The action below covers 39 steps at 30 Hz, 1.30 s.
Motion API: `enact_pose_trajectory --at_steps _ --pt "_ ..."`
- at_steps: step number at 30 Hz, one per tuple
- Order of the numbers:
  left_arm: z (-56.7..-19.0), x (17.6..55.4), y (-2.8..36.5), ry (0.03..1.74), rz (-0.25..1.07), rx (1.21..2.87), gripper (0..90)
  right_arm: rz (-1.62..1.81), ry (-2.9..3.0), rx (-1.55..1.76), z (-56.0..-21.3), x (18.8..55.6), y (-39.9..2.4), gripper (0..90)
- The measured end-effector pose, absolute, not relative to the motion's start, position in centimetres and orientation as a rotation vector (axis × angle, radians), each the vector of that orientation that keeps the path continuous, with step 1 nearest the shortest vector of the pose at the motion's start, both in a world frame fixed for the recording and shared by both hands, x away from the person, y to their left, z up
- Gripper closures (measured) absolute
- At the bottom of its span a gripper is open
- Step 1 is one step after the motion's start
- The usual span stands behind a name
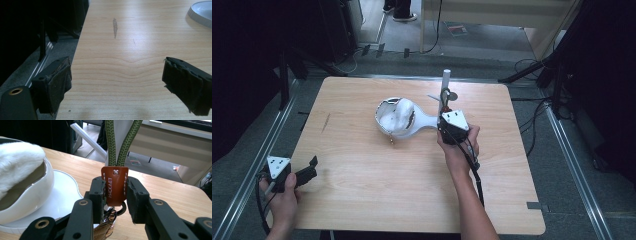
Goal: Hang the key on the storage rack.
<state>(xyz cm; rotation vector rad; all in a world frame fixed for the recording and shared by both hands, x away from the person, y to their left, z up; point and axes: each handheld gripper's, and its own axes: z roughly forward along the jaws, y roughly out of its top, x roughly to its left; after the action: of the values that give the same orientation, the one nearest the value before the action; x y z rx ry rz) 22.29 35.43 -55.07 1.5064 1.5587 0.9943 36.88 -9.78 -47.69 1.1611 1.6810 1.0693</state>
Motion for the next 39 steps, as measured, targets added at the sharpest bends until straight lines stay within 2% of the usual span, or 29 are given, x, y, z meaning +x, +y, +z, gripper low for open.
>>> enact_pose_trajectory --at_steps 10,12,15,16,17,18,19,20,22,24,27,39 --pt "-55.1 22.3 35.4 1.559 0.996 1.508 9.5 1.103 1.677 1.167 -48.1 37.5 -9.9 68.5" --pt "-55.1 22.3 35.4 1.559 0.996 1.508 9.5 1.112 1.683 1.163 -48.1 37.6 -10.0 65.7" --pt "-55.1 22.3 35.4 1.559 0.997 1.507 9.5 1.124 1.665 1.124 -48.1 37.7 -10.2 49.7" --pt "-55.1 22.3 35.4 1.559 0.997 1.507 9.5 1.124 1.665 1.124 -48.1 37.7 -10.2 49.7" --pt "-55.1 22.3 35.4 1.558 0.997 1.507 9.5 1.144 1.671 1.132 -48.0 37.6 -10.3 43.9" --pt "-55.1 22.3 35.4 1.559 0.996 1.508 9.5 1.152 1.685 1.156 -47.8 37.4 -10.3 31.8" --pt "-55.1 22.3 35.4 1.559 0.996 1.508 9.5 1.152 1.685 1.156 -47.8 37.4 -10.3 31.8" --pt "-55.1 22.3 35.4 1.558 0.996 1.508 9.5 1.134 1.693 1.175 -47.6 37.2 -10.4 19.4" --pt "-55.1 22.3 35.4 1.558 0.996 1.508 9.5 1.146 1.702 1.197 -47.4 37.0 -10.6 12.9" --pt "-55.1 22.3 35.4 1.557 0.996 1.507 9.5 1.152 1.699 1.205 -47.3 36.8 -10.8 12.1" --pt "-55.1 22.3 35.4 1.558 0.997 1.508 9.5 1.19 1.697 1.229 -47.1 36.4 -11.4 1.2" --pt "-55.1 22.3 35.4 1.559 0.999 1.508 9.5 1.204 1.689 1.235 -47.5 34.2 -14.7 0.0"
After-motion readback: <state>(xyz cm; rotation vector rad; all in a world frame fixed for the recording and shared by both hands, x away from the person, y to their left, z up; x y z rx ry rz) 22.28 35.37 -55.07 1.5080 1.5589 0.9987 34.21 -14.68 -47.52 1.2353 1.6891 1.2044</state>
